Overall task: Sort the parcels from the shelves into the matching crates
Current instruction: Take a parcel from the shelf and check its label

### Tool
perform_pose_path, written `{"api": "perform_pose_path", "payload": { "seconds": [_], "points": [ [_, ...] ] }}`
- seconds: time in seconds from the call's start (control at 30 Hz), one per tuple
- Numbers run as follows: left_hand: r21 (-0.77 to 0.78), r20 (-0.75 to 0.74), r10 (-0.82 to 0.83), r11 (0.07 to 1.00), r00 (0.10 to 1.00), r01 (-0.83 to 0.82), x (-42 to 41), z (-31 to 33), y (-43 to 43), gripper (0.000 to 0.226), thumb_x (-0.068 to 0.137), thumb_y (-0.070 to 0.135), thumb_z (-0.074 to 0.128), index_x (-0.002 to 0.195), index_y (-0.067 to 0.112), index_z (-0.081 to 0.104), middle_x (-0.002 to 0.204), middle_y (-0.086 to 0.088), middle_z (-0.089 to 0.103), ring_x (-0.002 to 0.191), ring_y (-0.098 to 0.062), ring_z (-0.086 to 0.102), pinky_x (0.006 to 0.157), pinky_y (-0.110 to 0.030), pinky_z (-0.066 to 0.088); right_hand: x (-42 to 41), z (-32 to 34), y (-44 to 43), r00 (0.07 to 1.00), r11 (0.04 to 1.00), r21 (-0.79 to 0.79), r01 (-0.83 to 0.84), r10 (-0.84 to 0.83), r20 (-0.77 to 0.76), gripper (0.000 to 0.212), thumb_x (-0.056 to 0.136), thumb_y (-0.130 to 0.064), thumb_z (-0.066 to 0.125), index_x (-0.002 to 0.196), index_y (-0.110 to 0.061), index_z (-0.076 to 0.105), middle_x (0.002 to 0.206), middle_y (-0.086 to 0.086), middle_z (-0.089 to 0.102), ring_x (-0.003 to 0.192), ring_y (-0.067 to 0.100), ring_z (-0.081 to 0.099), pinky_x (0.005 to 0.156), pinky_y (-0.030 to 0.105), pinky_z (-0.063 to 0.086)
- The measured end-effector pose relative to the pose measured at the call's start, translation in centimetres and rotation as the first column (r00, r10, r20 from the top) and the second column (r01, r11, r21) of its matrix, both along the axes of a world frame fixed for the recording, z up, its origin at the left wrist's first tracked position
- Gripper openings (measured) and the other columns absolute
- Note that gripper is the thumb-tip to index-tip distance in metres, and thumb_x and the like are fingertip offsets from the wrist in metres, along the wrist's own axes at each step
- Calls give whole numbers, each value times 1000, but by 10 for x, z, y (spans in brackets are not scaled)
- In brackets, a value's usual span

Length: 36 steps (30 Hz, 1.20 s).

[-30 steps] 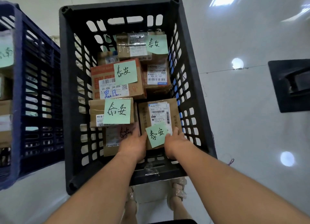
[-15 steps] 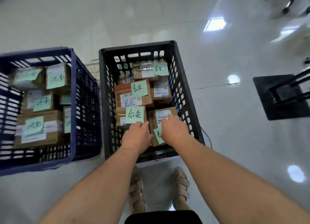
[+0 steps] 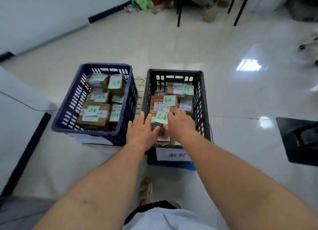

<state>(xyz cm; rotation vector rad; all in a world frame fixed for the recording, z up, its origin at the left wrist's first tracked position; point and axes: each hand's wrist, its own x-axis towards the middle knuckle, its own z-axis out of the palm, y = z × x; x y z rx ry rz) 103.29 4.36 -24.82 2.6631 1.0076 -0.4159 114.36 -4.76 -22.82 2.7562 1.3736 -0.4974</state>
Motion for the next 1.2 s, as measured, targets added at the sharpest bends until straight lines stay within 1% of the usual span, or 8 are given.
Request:
{"api": "perform_pose_path", "payload": {
  "seconds": [0.13,0.33,0.5,0.63,0.77,0.87,1.07,1.2],
  "points": [
    [52,-8,115,992,993,-114,-26,23,-12,67,99,56,22,153,22,3,161,-6,-3,148,-22,1,120,-44,4,-19,20,6,988,988,49,-148,145,49,51,95,-47,45,133,-12,44,140,14,41,127,31,39,104,44,38],
    [121,-14,351,930,936,-347,-83,47,-25,69,97,59,15,153,25,-2,161,-6,-11,148,-22,-7,119,-48,-1,-58,35,22,938,934,81,-348,345,45,71,92,-56,45,149,-20,22,159,12,12,144,33,14,115,52,17],
    [146,-10,537,835,844,-530,-143,60,-32,66,99,55,19,153,25,-3,161,-7,-9,148,-22,-6,118,-48,-1,-107,41,40,854,851,74,-519,516,66,74,91,-60,44,150,-21,20,159,12,10,145,33,12,115,54,14],
    [181,9,651,746,759,-641,-196,74,-42,65,99,55,16,153,24,-5,160,-8,-11,148,-24,-6,118,-49,0,-160,55,54,758,753,88,-652,644,103,72,92,-60,42,149,-21,22,158,13,12,144,35,13,115,52,14],
    [200,53,713,679,700,-706,-247,84,-49,67,97,57,12,152,24,-6,160,-8,-13,148,-23,-7,118,-48,-3,-219,72,65,655,643,125,-755,738,162,69,91,-61,41,146,-21,27,157,14,15,143,34,17,113,50,19],
    [233,90,757,616,647,-753,-295,92,-57,68,97,58,13,152,23,-6,160,-8,-12,148,-24,-8,118,-49,-3,-270,83,69,583,571,117,-813,790,189,69,92,-60,41,146,-19,26,157,15,14,142,34,17,114,49,17],
    [260,149,847,464,510,-847,-427,109,-96,66,99,54,17,152,24,-7,160,-8,-13,148,-25,-6,118,-50,-5,-396,105,52,441,428,106,-897,867,231,65,93,-54,42,146,-20,28,156,14,17,140,33,23,111,46,23],
    [278,157,904,347,398,-896,-520,111,-136,65,99,54,18,153,24,-6,160,-8,-10,148,-25,-2,117,-50,-4,-492,118,28,317,296,118,-948,914,252,63,94,-53,40,146,-20,31,156,12,20,140,30,24,112,45,23]
  ]
}}
